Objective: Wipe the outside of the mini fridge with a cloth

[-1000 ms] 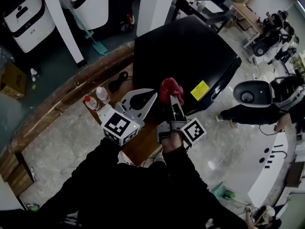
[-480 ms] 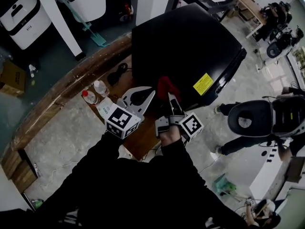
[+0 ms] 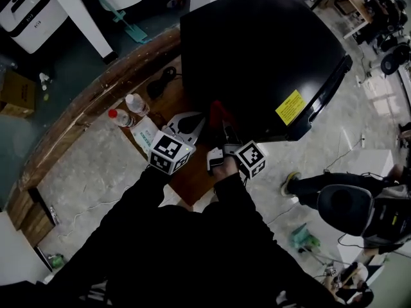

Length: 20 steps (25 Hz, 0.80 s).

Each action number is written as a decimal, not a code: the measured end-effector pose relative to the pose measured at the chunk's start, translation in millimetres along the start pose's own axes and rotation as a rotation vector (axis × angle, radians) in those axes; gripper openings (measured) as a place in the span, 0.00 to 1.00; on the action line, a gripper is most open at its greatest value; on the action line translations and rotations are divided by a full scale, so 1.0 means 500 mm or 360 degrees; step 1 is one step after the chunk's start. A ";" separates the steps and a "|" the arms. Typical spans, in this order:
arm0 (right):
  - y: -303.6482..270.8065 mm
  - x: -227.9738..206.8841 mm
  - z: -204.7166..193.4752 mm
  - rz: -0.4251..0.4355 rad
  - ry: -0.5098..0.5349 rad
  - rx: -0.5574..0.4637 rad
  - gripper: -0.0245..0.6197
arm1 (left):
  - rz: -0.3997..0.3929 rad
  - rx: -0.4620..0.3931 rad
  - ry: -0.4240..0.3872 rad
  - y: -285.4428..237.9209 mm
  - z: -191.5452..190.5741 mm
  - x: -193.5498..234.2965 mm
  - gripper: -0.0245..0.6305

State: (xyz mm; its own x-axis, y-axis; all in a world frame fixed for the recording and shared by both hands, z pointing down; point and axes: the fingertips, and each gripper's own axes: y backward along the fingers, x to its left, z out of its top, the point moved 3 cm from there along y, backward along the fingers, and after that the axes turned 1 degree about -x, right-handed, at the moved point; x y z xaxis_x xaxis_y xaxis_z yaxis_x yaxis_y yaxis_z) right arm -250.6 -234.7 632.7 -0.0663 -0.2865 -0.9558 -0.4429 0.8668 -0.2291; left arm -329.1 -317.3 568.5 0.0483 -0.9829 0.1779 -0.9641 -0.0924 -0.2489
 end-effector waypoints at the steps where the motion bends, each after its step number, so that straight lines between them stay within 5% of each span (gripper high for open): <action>1: -0.006 -0.017 -0.004 -0.0025 -0.0001 0.0008 0.27 | 0.0006 0.0019 0.0009 -0.006 -0.013 0.005 0.05; 9: -0.048 -0.185 -0.036 -0.0274 0.0000 0.0089 0.27 | 0.0018 0.0167 0.0067 -0.036 -0.110 0.020 0.05; 20: -0.069 -0.298 -0.061 -0.0473 -0.0065 0.0109 0.26 | -0.0041 0.0190 0.0046 -0.023 -0.107 -0.006 0.05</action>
State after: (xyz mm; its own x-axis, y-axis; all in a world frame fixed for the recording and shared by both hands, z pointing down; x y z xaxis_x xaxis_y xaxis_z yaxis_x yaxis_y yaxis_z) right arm -252.6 -234.2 788.4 0.0940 -0.5164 -0.8512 -0.3759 0.7733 -0.5106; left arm -332.3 -304.6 621.8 0.0633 -0.9751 0.2123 -0.9246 -0.1374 -0.3552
